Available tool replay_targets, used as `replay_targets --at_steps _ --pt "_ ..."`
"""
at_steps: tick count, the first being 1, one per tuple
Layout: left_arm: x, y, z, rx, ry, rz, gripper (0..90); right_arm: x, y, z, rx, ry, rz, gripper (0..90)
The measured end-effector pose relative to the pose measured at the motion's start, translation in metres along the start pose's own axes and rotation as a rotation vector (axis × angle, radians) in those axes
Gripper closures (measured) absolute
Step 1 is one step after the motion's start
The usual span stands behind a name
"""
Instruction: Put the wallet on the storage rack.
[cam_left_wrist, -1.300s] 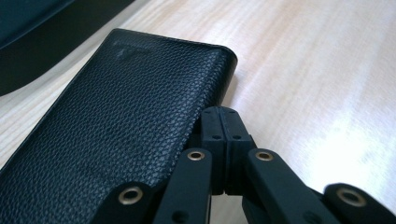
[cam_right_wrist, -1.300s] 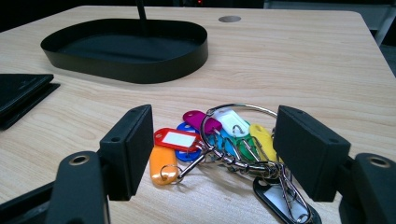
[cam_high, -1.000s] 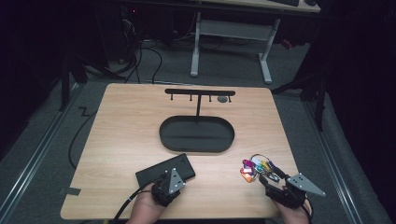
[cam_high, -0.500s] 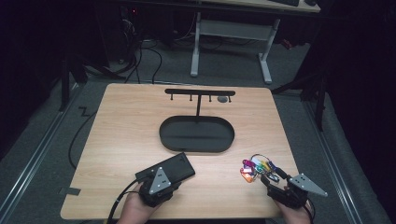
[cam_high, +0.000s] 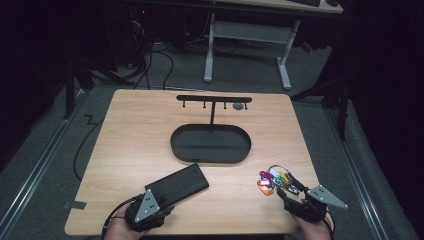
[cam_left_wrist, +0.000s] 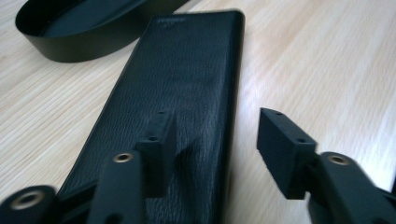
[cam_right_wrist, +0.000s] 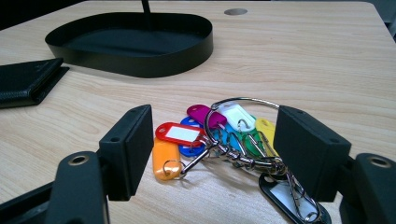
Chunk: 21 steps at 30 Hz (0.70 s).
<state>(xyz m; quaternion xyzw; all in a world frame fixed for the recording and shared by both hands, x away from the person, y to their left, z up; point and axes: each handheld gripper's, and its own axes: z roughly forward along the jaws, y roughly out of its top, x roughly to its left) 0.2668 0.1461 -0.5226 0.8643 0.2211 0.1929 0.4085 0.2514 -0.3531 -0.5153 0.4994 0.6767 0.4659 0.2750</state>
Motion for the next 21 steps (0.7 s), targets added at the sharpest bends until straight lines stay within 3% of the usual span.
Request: replay_targets --at_steps 10,15,21 --pt "0.002 -0.005 0.006 0.039 0.061 0.094 44.4 0.003 0.0 0.004 0.008 0.005 -0.009 29.2" --pt "-0.005 -0.007 0.01 0.049 0.117 0.224 46.2 0.002 0.0 0.004 0.01 0.005 -0.003 29.1" --pt "-0.001 -0.009 0.01 0.035 0.097 0.204 50.6 0.001 -0.001 0.002 0.006 0.004 -0.001 28.8"
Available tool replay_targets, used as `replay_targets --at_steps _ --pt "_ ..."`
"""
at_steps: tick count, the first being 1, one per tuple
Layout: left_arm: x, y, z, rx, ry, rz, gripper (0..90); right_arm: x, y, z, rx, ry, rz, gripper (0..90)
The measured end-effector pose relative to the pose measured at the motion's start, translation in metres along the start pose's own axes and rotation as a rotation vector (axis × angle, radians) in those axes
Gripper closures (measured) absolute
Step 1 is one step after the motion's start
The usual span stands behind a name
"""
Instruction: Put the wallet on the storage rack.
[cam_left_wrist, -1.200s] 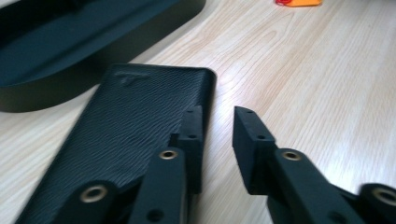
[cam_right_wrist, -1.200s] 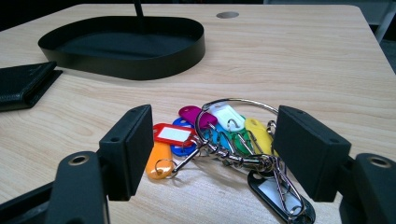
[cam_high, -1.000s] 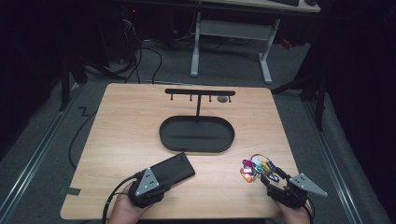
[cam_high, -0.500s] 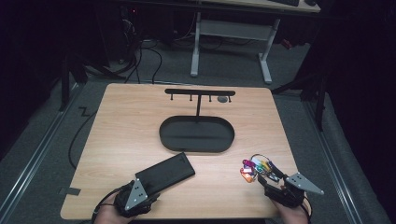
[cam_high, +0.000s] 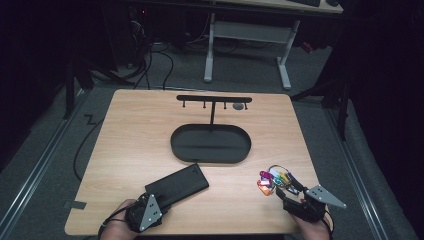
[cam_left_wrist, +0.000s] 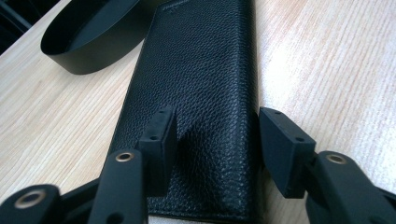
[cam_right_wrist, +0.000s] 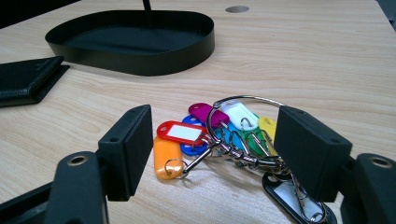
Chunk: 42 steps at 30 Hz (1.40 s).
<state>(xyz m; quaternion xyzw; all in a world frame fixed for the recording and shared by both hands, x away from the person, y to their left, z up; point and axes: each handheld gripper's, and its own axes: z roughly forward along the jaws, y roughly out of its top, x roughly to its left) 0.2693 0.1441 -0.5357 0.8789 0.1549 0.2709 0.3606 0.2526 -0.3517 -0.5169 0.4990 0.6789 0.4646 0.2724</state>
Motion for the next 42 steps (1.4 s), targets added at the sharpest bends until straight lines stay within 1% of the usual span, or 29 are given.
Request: replay_targets --at_steps 2,4,8,15,18,21,25,30,33,38,42 --pt "0.0 0.001 0.0 0.006 -0.004 0.012 52.8 0.0 0.0 0.0 0.002 0.0 0.002 28.8" --pt "-0.001 0.002 -0.001 0.005 -0.003 0.032 57.7 0.0 0.0 0.0 0.001 0.001 0.003 28.9" --pt "-0.002 0.003 -0.003 0.003 0.001 0.029 64.4 0.001 0.0 0.0 0.001 0.001 0.001 28.8" --pt "-0.002 0.008 -0.005 0.014 0.002 0.018 72.7 0.001 0.0 -0.001 -0.001 -0.001 0.002 28.9" --pt "-0.001 0.01 -0.007 0.008 0.005 -0.003 74.5 0.0 0.0 0.0 0.001 0.0 0.002 28.9" --pt "0.002 0.011 -0.011 -0.014 0.0 -0.039 75.5 0.0 0.0 0.0 0.005 0.0 0.008 28.9" --pt "0.004 0.012 -0.016 -0.036 0.004 -0.057 77.4 0.0 0.0 0.0 0.005 0.0 0.007 28.9" --pt "0.004 0.013 -0.02 -0.053 0.013 -0.062 78.0 0.0 0.0 -0.001 -0.001 -0.001 0.006 28.9" --pt "0.005 0.014 -0.023 -0.072 0.013 -0.083 78.5 0.001 0.0 -0.001 -0.002 0.0 0.004 28.9" --pt "0.008 0.015 -0.028 -0.091 0.016 -0.103 79.0 0.0 0.0 0.0 0.0 0.0 0.003 28.9" --pt "0.013 0.015 -0.035 -0.121 0.016 -0.147 79.5 0.0 0.0 0.0 0.002 0.0 0.005 28.9"
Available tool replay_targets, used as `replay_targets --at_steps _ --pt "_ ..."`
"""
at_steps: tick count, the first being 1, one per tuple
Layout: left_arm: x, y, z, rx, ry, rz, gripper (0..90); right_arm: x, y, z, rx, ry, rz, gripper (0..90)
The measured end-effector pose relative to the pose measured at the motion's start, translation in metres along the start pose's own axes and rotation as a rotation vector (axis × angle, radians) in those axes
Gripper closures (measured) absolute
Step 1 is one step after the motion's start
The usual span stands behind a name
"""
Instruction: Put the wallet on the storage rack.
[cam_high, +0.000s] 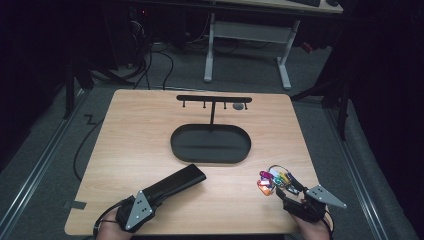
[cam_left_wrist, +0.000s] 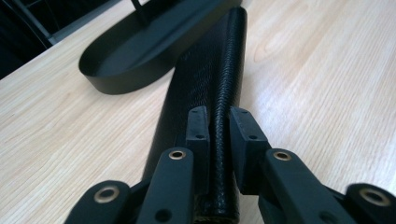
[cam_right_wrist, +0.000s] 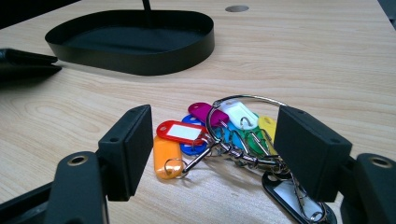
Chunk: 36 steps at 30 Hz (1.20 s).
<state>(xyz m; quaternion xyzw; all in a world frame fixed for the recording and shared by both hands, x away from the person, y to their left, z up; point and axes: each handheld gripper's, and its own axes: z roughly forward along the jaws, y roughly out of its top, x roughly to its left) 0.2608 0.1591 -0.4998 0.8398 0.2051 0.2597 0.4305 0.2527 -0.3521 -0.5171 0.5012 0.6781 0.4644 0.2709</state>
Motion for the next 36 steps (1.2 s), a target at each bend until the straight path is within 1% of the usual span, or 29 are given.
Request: replay_targets --at_steps 2,4,5,7,11,14,15,17,22,24,27,29,32,33,36 --pt "0.002 0.0 -0.003 -0.01 -0.004 -0.021 79.7 0.0 0.0 0.0 0.001 0.001 0.001 28.9" --pt "0.003 0.0 -0.004 -0.014 -0.005 -0.029 79.8 0.0 0.0 0.0 0.0 0.001 0.001 28.9" --pt "0.004 0.0 -0.005 -0.017 -0.01 -0.048 79.8 0.001 0.0 0.0 -0.001 0.001 -0.002 28.9" --pt "0.005 0.001 -0.005 -0.017 -0.011 -0.062 79.8 0.001 0.0 0.0 0.0 0.001 -0.001 28.9" --pt "0.006 0.002 -0.007 -0.029 -0.015 -0.078 80.1 0.001 0.0 0.0 -0.002 -0.001 -0.003 29.0" --pt "0.007 0.003 -0.01 -0.047 -0.025 -0.098 80.2 0.001 0.0 0.0 -0.002 -0.001 -0.003 29.0" --pt "0.007 0.003 -0.01 -0.047 -0.025 -0.098 80.2 0.001 0.0 0.0 -0.002 -0.001 -0.003 29.0" --pt "0.008 0.003 -0.011 -0.06 -0.041 -0.123 80.3 0.001 0.0 0.001 -0.001 0.001 -0.002 29.0" --pt "0.01 0.004 -0.013 -0.079 -0.065 -0.161 80.4 0.001 0.0 0.001 -0.001 0.0 -0.001 29.0" --pt "0.01 0.005 -0.014 -0.085 -0.073 -0.172 80.4 0.001 0.0 0.001 0.0 0.0 -0.001 29.0" --pt "0.01 0.006 -0.015 -0.091 -0.075 -0.178 80.4 0.001 0.0 0.001 0.001 0.001 -0.002 29.0" --pt "0.011 0.007 -0.016 -0.099 -0.083 -0.194 80.5 0.001 0.0 0.002 0.002 0.001 -0.005 29.0" --pt "0.011 0.008 -0.017 -0.107 -0.09 -0.204 80.5 0.001 0.0 0.002 0.005 0.001 -0.005 29.0" --pt "0.012 0.008 -0.018 -0.119 -0.099 -0.22 80.6 0.001 0.0 0.002 0.005 0.0 -0.006 29.0" --pt "0.014 0.009 -0.02 -0.139 -0.116 -0.25 80.8 0.001 0.0 0.002 0.003 0.0 -0.006 29.0"
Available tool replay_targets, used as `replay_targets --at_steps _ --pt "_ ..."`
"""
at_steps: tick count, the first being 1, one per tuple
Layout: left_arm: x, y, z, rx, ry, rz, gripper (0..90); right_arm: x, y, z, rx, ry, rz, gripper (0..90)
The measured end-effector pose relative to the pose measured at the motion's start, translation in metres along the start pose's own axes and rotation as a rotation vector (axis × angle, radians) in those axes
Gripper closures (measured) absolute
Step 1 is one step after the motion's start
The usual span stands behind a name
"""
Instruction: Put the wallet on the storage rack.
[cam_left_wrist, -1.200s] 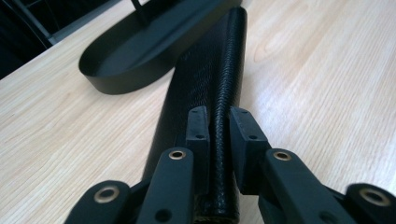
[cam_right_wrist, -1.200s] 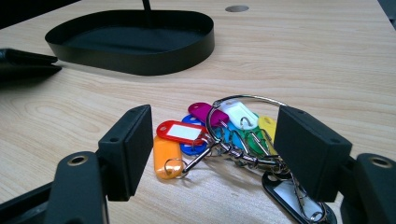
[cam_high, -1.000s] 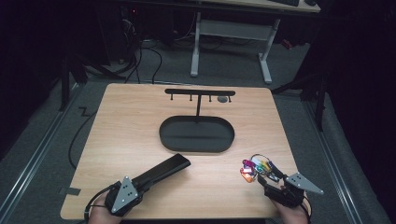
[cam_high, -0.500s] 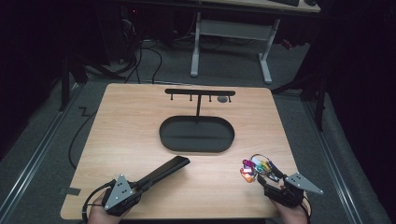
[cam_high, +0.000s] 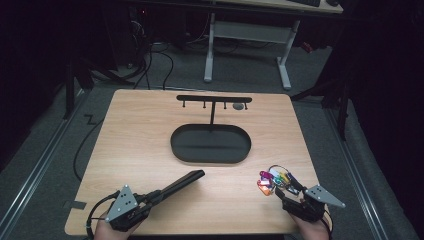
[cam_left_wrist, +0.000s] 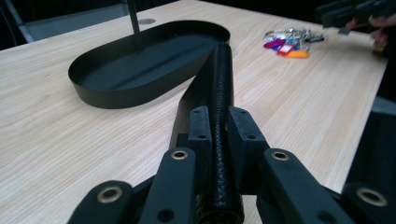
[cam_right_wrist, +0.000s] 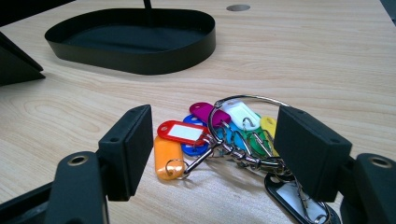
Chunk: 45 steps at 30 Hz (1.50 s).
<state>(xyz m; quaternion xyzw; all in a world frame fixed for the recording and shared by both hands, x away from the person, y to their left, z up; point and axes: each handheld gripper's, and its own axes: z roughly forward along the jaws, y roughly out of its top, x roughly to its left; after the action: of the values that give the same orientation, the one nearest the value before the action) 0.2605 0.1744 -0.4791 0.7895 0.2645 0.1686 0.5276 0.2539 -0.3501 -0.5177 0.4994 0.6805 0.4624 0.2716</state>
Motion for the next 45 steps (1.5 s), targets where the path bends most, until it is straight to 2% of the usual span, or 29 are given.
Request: replay_targets --at_steps 4,13,16,19,24,28,35,38,43,45 --pt "0.003 -0.002 -0.001 -0.012 -0.003 -0.029 80.8 0.0 0.0 0.0 0.002 0.0 0.002 29.0" --pt "0.019 -0.009 -0.004 -0.04 0.029 -0.108 79.8 0.0 -0.001 0.001 0.004 0.003 0.004 29.0" --pt "0.022 -0.011 -0.004 -0.054 0.054 -0.115 78.5 0.0 -0.001 0.002 0.005 0.005 0.006 29.0" --pt "0.026 -0.013 -0.004 -0.065 0.061 -0.136 77.7 0.0 -0.001 0.002 0.007 0.004 0.008 29.0" --pt "0.031 -0.014 -0.006 -0.077 0.101 -0.142 76.4 0.0 -0.001 0.003 0.01 0.005 0.01 29.0" --pt "0.033 -0.016 -0.005 -0.074 0.096 -0.155 72.2 0.0 -0.001 0.003 0.012 0.008 0.007 29.0" --pt "0.031 -0.016 -0.001 -0.045 0.072 -0.133 63.7 0.0 -0.001 0.004 0.013 0.007 0.005 29.0" --pt "0.03 -0.017 0.0 -0.034 0.075 -0.115 60.7 0.0 -0.001 0.003 0.014 0.009 0.007 29.1" --pt "0.028 -0.016 0.002 -0.017 0.081 -0.086 59.4 0.0 -0.001 0.003 0.013 0.007 0.006 29.1" --pt "0.027 -0.016 0.002 -0.015 0.081 -0.087 59.4 0.0 -0.001 0.003 0.014 0.009 0.003 29.2"
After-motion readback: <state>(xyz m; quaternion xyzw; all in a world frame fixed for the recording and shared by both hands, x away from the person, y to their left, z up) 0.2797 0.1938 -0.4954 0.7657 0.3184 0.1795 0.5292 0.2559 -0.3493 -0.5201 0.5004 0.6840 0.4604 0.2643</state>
